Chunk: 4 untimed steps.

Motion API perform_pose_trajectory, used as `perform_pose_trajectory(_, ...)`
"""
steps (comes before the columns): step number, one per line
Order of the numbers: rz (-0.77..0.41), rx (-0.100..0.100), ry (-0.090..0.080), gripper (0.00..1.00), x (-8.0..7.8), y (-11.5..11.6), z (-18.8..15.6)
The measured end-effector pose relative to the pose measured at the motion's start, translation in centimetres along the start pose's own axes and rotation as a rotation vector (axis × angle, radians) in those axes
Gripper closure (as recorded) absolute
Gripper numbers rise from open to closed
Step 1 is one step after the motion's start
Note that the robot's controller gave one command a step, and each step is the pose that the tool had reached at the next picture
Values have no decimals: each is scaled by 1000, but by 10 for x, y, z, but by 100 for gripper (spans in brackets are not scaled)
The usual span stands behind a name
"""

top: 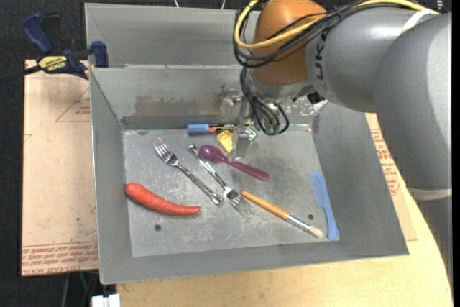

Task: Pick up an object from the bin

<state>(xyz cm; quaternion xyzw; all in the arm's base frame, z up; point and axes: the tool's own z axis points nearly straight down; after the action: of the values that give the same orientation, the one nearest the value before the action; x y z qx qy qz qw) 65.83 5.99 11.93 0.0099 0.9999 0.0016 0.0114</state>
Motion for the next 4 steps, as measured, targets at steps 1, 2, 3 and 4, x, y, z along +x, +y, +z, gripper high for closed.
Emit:
perform_pose_trajectory(1, 93, 1, 25, 0, 5, -10, 46)
perform_pose_trajectory(2, 255, -2, 12, 0, 10, -11, 49)
perform_pose_trajectory(3, 274, 0, 17, 100, 6, -25, 47)
perform_pose_trajectory(4, 274, 0, 17, 100, 6, -25, 47)
